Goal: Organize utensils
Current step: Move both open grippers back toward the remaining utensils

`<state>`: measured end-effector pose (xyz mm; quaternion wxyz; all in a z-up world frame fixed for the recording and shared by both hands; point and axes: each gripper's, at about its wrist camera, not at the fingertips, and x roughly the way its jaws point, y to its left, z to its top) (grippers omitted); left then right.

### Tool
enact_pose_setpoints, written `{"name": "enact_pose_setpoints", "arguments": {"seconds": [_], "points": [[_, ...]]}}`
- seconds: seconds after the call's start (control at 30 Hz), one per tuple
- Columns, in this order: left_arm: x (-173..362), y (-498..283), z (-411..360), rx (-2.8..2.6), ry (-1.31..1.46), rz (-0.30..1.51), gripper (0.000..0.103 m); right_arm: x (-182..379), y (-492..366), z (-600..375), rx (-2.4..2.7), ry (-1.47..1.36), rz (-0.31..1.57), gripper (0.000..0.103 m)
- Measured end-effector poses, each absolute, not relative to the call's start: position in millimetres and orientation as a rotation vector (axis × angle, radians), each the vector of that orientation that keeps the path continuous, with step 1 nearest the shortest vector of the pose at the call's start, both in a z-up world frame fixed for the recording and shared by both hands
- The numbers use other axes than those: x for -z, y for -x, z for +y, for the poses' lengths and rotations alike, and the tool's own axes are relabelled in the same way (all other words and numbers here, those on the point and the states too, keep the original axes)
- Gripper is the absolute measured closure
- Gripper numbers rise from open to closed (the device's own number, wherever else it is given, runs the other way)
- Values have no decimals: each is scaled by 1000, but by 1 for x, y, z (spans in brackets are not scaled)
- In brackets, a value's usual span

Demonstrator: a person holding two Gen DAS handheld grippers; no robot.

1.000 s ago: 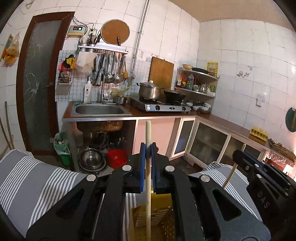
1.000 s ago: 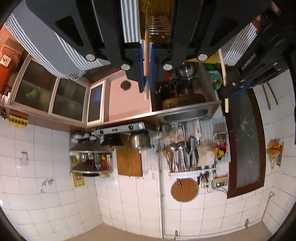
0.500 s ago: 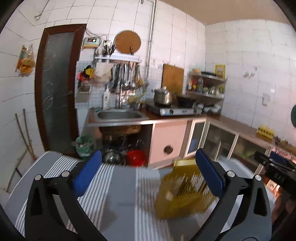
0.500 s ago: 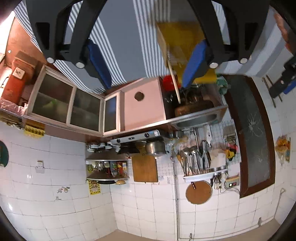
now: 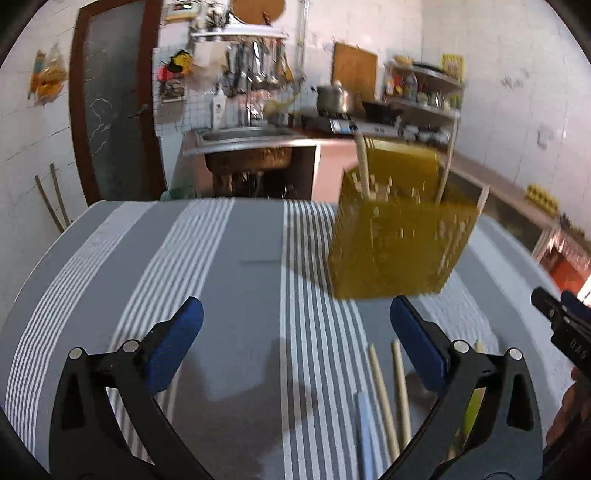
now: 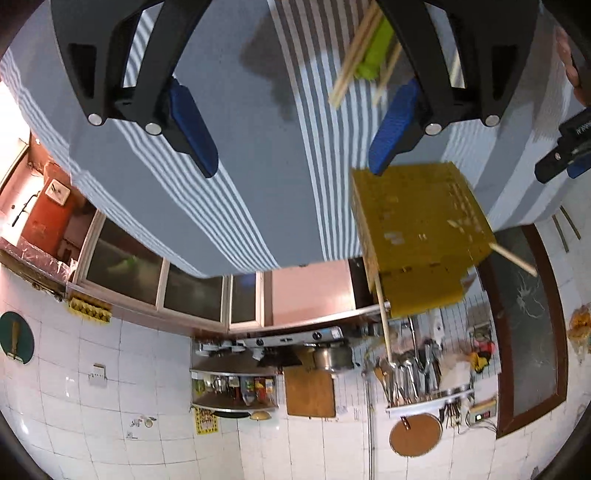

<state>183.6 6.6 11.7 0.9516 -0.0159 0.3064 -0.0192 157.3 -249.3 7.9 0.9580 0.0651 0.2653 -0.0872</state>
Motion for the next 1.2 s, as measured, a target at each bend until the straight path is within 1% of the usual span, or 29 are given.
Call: {"name": "enact_pose_setpoints", "arguments": {"seconds": [0.13, 0.4, 0.8, 1.2], "points": [[10, -189, -2, 49, -4, 660, 5, 14, -158, -247, 187, -119, 558, 21], [33, -194, -5, 55, -4, 723, 5, 27, -161, -237, 166, -77, 620, 21], [50, -205, 5, 85, 95, 821, 5, 44, -170, -233, 156, -93, 740, 21], [62, -210, -7, 105, 47, 884, 5, 54, -174, -232, 200, -96, 825, 21]]}}
